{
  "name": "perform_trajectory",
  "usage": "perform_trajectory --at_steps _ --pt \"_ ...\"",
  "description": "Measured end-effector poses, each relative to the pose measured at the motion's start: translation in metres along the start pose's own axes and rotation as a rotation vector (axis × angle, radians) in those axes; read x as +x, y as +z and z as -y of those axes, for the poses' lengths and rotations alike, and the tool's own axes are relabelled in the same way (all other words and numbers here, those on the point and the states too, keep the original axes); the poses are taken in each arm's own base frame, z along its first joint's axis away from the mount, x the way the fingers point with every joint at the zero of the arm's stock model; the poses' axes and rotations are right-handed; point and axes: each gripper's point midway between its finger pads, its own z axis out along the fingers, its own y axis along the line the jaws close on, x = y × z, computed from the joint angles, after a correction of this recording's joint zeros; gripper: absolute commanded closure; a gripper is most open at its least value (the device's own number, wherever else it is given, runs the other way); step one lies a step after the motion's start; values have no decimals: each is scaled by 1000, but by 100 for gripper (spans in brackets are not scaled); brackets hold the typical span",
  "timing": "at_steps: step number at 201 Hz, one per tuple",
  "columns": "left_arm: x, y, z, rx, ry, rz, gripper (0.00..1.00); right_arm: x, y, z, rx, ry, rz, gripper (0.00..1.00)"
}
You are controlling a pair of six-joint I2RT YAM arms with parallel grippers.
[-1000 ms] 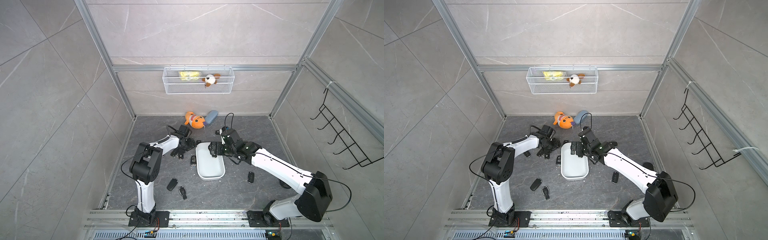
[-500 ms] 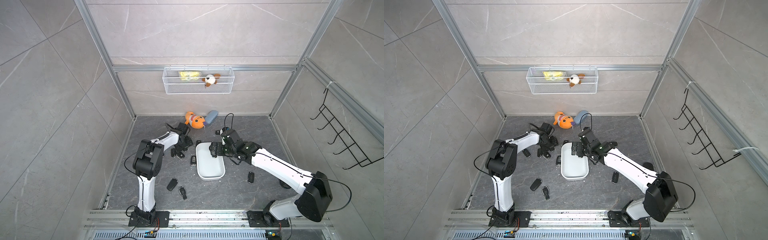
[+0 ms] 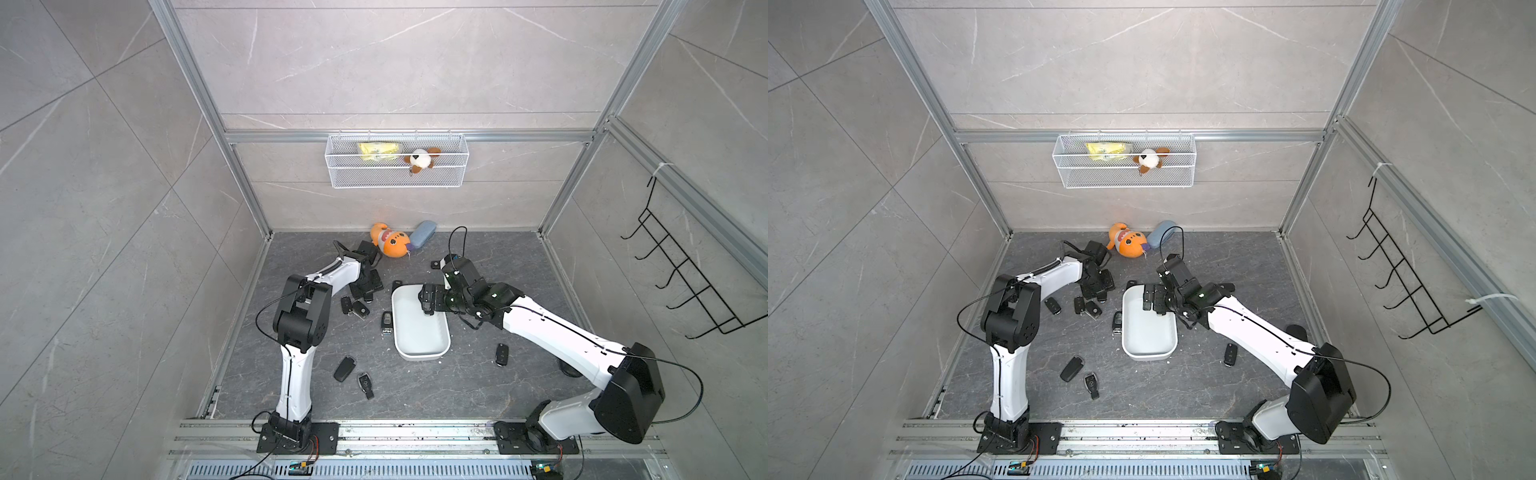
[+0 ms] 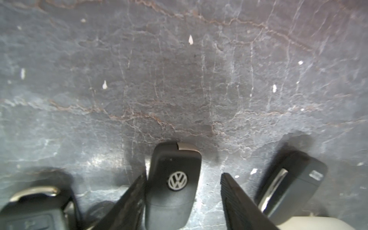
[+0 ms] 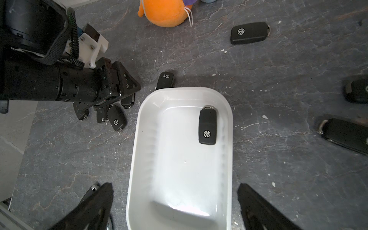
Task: Place the car key into the storage box
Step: Pick up the car key from the center of the board.
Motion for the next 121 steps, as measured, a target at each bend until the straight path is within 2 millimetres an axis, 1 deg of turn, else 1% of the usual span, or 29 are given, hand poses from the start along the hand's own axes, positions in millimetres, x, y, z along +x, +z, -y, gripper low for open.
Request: perform_trajectory --at_steps 29,46,56,66,76,83,93,103,121 --pt "-1 2 -1 -38 41 -15 48 -1 0 -1 -2 0 2 0" --pt "-1 3 -2 -66 66 -18 50 0 0 -1 -4 0 0 0" --pt "-1 3 -3 -81 80 -16 58 0 0 -1 -5 0 0 0" --pt "0 4 -5 -97 92 -16 63 0 0 -1 -5 0 -1 0" --pt "0 3 -5 -102 103 -14 79 0 0 -2 -8 0 -2 0" --pt "-1 3 -5 -106 111 -12 85 0 0 -2 -8 0 -2 0" --pt "-1 2 -5 -109 117 -12 85 0 0 -2 -10 0 -4 0" --pt "-1 2 -5 -110 121 -13 83 0 0 -2 -11 0 -4 0" --pt "-1 2 -5 -110 121 -12 82 1 0 -3 -14 1 -6 0"
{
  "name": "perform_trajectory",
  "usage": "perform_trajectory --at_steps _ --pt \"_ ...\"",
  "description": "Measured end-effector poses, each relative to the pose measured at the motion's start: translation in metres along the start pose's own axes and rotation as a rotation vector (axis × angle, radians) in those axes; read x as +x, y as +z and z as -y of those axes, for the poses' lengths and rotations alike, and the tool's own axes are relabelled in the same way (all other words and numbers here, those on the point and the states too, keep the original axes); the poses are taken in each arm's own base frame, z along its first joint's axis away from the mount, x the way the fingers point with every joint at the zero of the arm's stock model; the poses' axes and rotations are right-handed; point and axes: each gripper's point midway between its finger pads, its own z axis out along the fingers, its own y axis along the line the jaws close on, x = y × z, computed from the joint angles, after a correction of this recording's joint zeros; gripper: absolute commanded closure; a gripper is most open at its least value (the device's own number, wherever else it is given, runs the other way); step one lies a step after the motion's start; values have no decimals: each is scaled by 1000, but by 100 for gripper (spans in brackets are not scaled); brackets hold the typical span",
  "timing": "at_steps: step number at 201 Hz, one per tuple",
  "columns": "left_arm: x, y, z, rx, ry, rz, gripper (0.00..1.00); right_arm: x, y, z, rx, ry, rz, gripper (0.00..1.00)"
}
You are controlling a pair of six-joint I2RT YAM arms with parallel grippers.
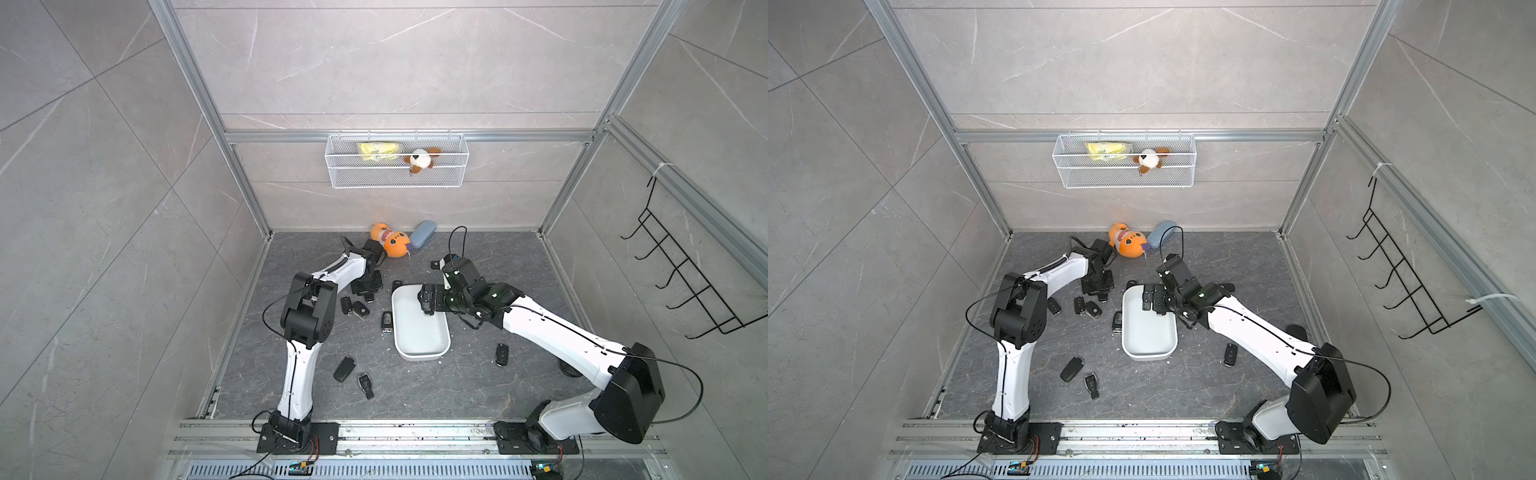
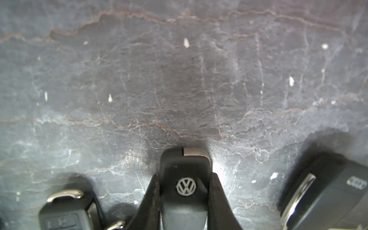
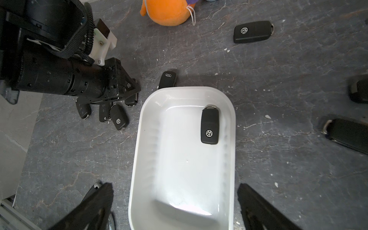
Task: Place the car key into the storage box
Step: Pick up the car key from the center of the board, then place the car key in the storage box.
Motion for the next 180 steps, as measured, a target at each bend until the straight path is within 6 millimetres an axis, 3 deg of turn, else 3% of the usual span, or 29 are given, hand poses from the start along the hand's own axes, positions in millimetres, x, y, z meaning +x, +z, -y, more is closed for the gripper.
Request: perform_trajectory --at_steps 39,76,97,148,180 --pt "1 -1 0 1 2 -1 80 1 0 -1 -8 1 -3 0" --pt "18 -13 1 -5 23 -25 78 1 -5 -2 -22 1 3 0" --pt "25 -36 11 16 44 -6 78 2 -10 -3 -32 2 9 0" --pt "40 -117 51 137 87 111 75 13 -17 4 -39 2 2 0" --pt "63 -135 78 180 120 120 74 21 -26 9 -46 2 6 0"
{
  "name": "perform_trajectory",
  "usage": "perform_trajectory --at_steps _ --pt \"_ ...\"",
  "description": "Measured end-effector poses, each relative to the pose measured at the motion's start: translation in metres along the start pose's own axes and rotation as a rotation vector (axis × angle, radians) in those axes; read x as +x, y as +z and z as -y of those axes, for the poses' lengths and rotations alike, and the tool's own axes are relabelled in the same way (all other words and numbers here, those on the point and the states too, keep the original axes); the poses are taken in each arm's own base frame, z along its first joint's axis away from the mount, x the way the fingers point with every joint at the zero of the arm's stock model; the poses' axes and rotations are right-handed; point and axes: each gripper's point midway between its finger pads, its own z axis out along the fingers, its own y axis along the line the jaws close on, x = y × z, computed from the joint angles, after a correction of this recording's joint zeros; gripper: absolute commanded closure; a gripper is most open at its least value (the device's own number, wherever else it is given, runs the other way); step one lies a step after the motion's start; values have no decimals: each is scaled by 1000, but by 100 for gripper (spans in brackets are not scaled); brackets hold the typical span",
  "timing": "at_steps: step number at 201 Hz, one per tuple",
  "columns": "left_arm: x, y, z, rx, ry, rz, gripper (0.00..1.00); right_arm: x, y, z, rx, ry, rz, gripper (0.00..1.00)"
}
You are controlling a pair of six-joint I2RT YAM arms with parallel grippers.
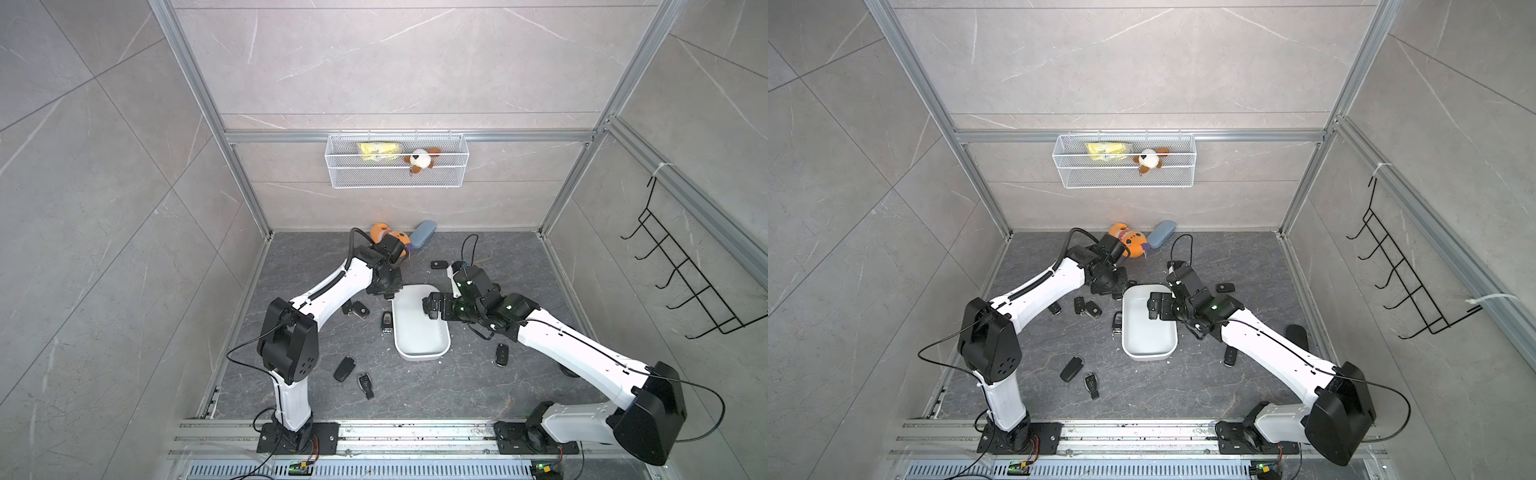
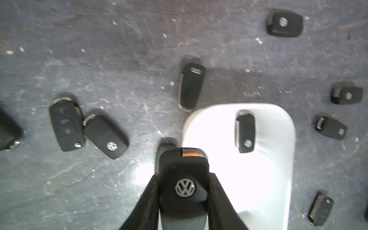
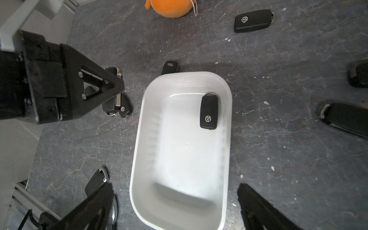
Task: Place the car key into the storage box
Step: Place the car key in the storage box.
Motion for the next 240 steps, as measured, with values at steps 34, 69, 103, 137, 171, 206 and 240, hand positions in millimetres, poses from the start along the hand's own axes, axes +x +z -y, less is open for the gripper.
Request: perform_trajectory --at_steps 34,69,103,137,171,206,240 --pt "24 8 27 14 31 -34 74 8 -15 6 -6 0 11 0" --pt "39 40 44 -6 45 -83 73 15 -30 12 -4 0 16 0" --pt "43 70 48 -34 44 -115 73 18 -40 18 11 -4 22 0" --pt "40 91 53 -42 45 -122 73 20 -46 22 28 -9 22 0" --pt "37 107 57 -46 43 -126 73 22 -48 28 55 -20 18 0" --pt "36 115 62 -37 41 -135 71 25 -50 33 75 -29 13 0" --pt "33 118 66 -24 37 -134 65 26 -50 35 86 -30 9 0"
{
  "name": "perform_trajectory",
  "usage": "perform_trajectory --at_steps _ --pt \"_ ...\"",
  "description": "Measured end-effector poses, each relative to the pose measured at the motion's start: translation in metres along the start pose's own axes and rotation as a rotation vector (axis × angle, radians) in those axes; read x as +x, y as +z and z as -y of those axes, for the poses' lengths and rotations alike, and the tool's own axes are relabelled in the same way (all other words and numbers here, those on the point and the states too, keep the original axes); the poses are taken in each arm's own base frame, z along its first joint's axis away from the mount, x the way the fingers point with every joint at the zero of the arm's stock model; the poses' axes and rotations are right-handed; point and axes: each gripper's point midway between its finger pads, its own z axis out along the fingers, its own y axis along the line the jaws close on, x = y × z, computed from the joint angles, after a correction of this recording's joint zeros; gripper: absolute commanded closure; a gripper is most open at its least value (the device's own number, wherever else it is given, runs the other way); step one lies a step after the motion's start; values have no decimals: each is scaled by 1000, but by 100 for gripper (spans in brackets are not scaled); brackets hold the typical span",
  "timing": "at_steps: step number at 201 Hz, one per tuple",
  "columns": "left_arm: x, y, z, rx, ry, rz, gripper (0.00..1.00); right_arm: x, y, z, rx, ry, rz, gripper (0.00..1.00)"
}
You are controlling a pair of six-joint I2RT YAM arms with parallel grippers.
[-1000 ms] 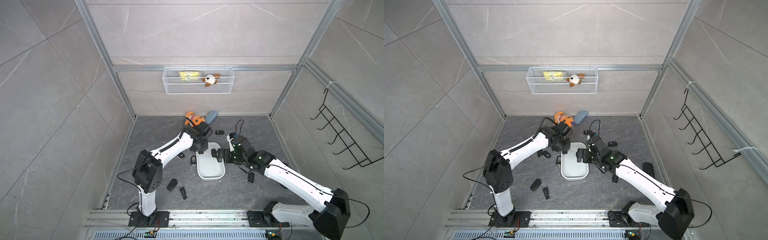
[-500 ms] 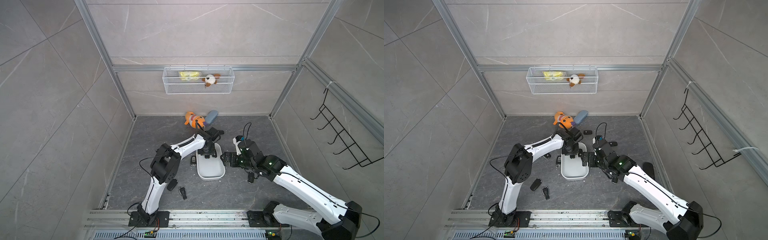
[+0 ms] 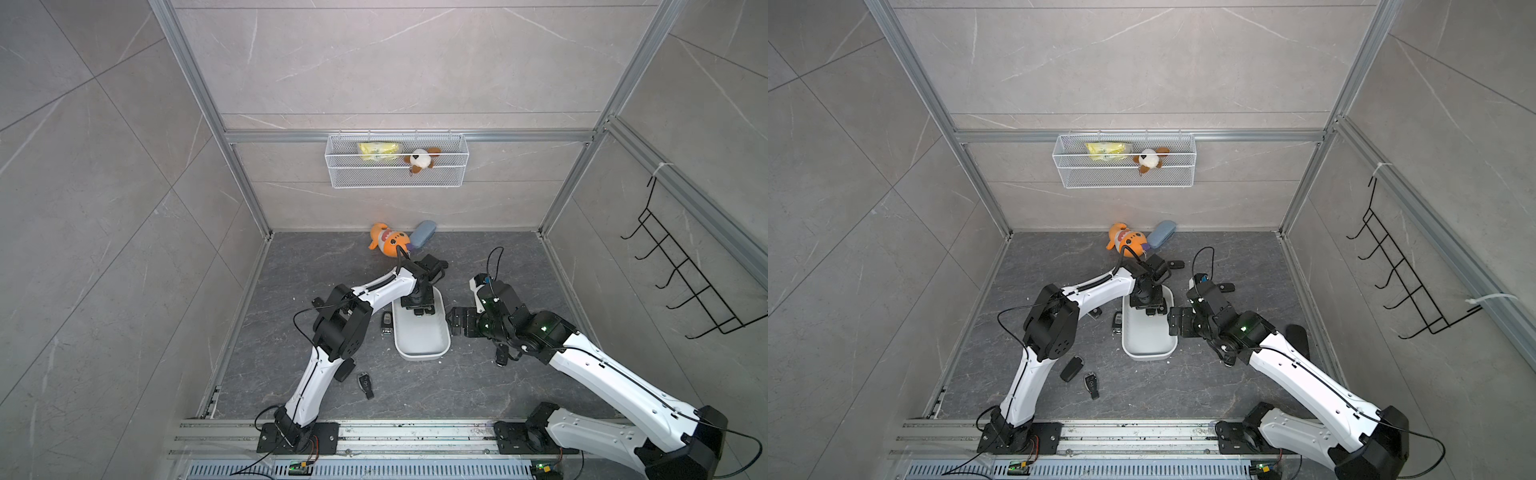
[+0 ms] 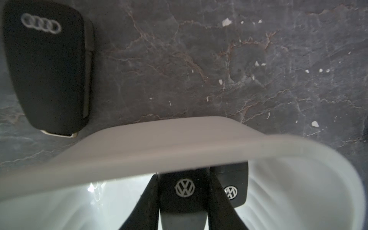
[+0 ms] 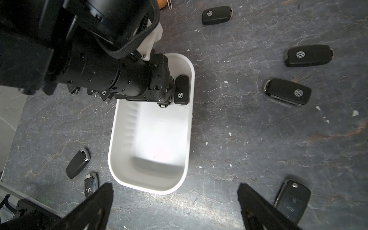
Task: Place the car key into the storage box
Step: Place the car key in the storage box.
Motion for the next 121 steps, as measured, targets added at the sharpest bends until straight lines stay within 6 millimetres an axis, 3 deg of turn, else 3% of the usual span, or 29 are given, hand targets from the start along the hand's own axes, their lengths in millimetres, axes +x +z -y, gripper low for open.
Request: perform_trajectory --at_steps 48,65,121 --pt "0 1 0 4 -2 -1 64 0 0 0 0 0 1 0" --pt "0 1 2 13 -2 -6 56 0 0 0 0 0 0 0" --pt "1 0 4 26 -2 -11 57 0 1 0 1 0 -1 0"
